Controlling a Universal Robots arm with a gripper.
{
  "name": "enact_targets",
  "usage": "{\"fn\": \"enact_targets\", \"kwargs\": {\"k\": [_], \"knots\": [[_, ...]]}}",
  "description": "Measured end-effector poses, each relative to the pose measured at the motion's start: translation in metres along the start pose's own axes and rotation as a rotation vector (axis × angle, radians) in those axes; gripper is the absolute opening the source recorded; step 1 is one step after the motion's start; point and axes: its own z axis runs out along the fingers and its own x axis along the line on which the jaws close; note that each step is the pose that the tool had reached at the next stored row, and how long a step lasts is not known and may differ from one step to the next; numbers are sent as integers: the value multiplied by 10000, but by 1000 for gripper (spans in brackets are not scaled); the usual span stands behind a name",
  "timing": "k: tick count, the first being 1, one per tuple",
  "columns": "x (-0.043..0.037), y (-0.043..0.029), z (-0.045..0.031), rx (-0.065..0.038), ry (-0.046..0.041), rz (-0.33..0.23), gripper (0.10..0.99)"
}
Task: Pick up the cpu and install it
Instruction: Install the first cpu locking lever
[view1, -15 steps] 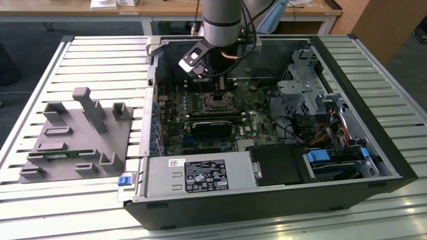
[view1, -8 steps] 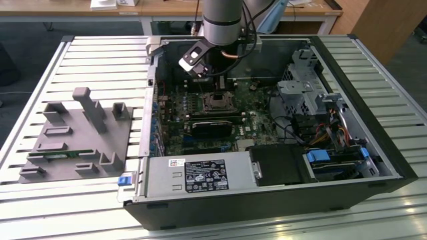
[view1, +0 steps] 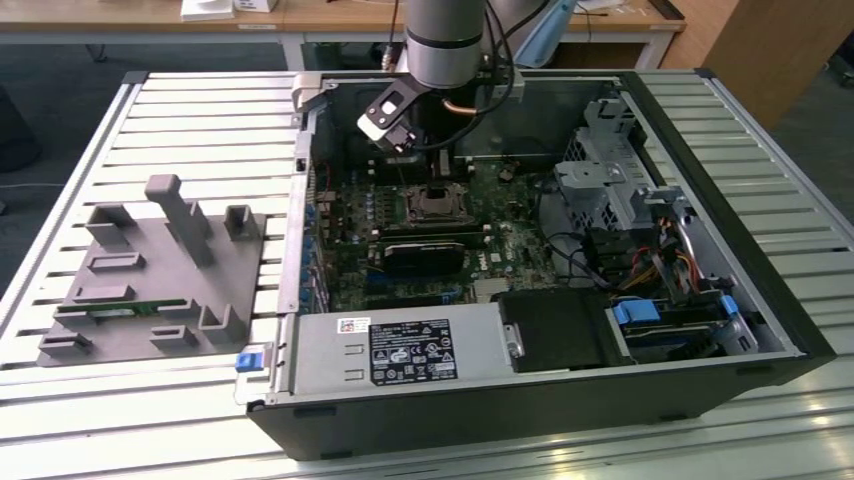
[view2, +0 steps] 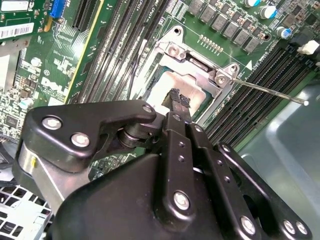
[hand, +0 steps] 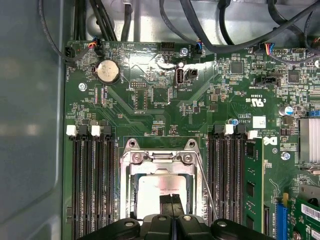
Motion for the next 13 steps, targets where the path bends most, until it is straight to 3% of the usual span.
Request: {"fn": "enact_targets", "kwargs": {"k": [13], "knots": [[-2,1,-34,1,-2,0,106]]}}
